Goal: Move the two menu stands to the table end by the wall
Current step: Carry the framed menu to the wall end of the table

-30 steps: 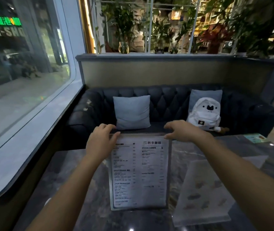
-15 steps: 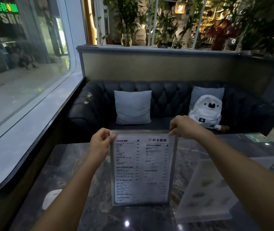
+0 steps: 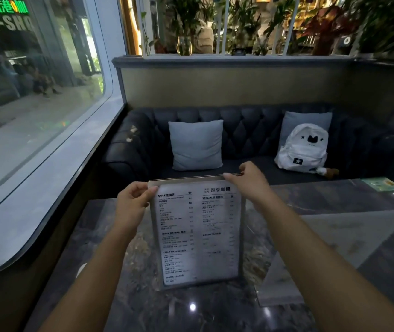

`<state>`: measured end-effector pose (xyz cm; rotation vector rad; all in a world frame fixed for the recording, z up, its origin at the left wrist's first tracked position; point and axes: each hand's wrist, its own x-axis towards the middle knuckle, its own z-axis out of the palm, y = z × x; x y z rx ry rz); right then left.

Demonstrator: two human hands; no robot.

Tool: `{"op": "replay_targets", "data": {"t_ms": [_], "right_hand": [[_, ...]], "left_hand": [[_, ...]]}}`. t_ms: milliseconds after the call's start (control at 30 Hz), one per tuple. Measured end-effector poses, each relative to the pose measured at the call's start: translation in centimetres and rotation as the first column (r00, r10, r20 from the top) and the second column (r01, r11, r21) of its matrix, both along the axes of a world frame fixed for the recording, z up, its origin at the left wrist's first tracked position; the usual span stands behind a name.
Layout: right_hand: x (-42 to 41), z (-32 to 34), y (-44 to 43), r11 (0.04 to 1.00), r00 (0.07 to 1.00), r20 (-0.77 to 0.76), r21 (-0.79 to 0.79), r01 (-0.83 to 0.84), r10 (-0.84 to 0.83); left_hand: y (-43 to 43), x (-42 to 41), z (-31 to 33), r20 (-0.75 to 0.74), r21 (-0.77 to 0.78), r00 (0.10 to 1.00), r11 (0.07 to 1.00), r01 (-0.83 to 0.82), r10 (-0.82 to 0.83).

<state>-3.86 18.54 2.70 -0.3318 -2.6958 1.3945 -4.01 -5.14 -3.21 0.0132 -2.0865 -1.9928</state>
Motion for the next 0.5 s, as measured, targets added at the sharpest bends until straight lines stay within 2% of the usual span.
{"op": "replay_targets", "data": {"t_ms": [100,200,500], "right_hand": [[0.6,-2.5,-0.9,0.967,0.983,-0.071,-0.202,0.152,-0.170],[1.6,-5.4,-1.0,0.908,0.965,-0.099,-0.375,0.188,-0.241],[4.1,-12.4,-0.8,0.750,0.924,0.090,-0.557,0.357,-0.372]], "left_hand": [[0.0,0.4,-0.5,0.023,0.009,1.000,1.000,0.016,-0.017],[-0.4,1.0,-1.7,0.065,0.007,0.997,1.000,0.028,-0.028],[-1.0,3.0,-6.9,0.253,0.079,0.967,0.997,0.022,-0.042]]}}
